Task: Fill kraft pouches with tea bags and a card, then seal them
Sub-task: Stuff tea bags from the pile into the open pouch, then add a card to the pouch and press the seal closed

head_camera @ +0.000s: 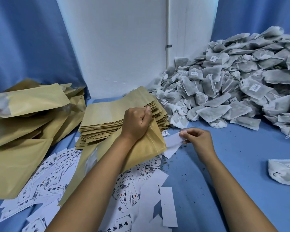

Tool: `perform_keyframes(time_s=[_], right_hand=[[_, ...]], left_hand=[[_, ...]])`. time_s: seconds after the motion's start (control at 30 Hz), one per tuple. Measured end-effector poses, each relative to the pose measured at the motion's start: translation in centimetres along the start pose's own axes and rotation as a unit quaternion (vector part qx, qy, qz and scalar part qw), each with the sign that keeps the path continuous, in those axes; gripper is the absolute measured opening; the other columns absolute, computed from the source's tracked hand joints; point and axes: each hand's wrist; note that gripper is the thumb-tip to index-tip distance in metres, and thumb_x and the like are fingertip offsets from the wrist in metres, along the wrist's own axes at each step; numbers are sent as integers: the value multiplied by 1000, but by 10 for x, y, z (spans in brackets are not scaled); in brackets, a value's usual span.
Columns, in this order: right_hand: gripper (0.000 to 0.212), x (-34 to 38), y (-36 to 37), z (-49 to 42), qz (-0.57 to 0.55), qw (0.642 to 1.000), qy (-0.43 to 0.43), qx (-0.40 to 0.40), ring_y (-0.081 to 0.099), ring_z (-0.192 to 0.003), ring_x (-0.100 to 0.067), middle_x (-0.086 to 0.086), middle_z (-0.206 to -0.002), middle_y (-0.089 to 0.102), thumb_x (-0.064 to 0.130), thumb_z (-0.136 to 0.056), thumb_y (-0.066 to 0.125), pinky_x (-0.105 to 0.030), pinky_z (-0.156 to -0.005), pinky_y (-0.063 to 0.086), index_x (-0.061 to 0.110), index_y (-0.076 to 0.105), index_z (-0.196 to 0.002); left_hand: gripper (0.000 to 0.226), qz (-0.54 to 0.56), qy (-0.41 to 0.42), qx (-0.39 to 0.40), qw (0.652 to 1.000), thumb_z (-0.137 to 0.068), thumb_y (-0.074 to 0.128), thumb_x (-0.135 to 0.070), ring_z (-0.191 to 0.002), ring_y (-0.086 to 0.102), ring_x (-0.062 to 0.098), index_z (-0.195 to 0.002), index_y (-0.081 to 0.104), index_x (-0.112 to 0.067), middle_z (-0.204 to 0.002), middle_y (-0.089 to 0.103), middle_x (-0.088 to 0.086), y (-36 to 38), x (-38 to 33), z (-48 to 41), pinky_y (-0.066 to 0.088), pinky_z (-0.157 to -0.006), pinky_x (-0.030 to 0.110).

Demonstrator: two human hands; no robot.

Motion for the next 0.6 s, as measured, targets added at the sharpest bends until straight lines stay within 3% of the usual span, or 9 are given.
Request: perform_keyframes(time_s=[0.13,0.2,0.27,0.37,0.47,0.5,0.57,0.6], right_hand=[[13,11,4,7,-57,996,-68,-6,65,-66,-8,0,-75,73,-1,-75,73,-16,-65,51,12,73,-73],[17,22,14,14,-89,988,-120,44,70,-79,-13,-3,-82,75,-1,-75,71,-17,-73,53,15,76,-77],[20,32,38,22,-8,982,-152,111,69,-81,-12,1,-81,74,-1,-74,72,-17,-76,52,17,77,-78],[33,47,76,25,175,954,-76,232,48,-61,0,6,-60,53,-9,-89,53,-2,-57,36,13,57,-64],[30,56,82,26,300,883,-35,361,35,-81,-10,3,-71,26,1,-102,21,0,-51,31,3,50,-96],[29,68,88,26,315,875,-5,368,36,-81,-10,4,-72,25,1,-103,21,1,-50,31,3,50,-96],[34,67,91,20,319,842,92,425,42,-62,4,3,-69,32,-5,-99,32,-1,-50,34,14,44,-74],[33,72,86,22,307,845,48,435,46,-55,6,-1,-66,38,-7,-96,38,-2,-50,35,11,44,-70]], left_hand=[[58,5,-5,4,1000,-94,34,-24,-37,36,26,-42,40,1,-40,38,13,2,1,2,34,-39,40],[61,5,-12,10,1000,-94,32,-26,-38,41,28,-43,44,4,-41,43,15,3,2,3,37,-42,42],[62,3,-10,7,1000,-94,32,-26,-38,44,29,-43,46,5,-42,45,16,5,0,2,39,-43,43],[60,16,9,8,1000,-94,33,-23,-37,42,28,-42,45,5,-40,43,15,9,-9,1,38,-41,42],[59,30,11,15,999,-94,35,-22,-36,42,28,-41,44,5,-40,43,16,12,-14,4,37,-40,42],[59,31,12,15,999,-93,36,-21,-36,42,27,-41,44,4,-40,43,15,11,-14,5,37,-40,42],[57,26,18,12,999,-94,36,-20,-37,43,25,-41,47,0,-40,45,12,6,-12,5,38,-40,40],[56,21,20,8,1000,-94,36,-20,-37,43,23,-42,48,-1,-40,45,8,3,-10,5,39,-40,38]])
Point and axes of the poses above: each hand's wrist, its own z-axis away from the middle knuckle, its own y-axis out of the palm, x = y × z
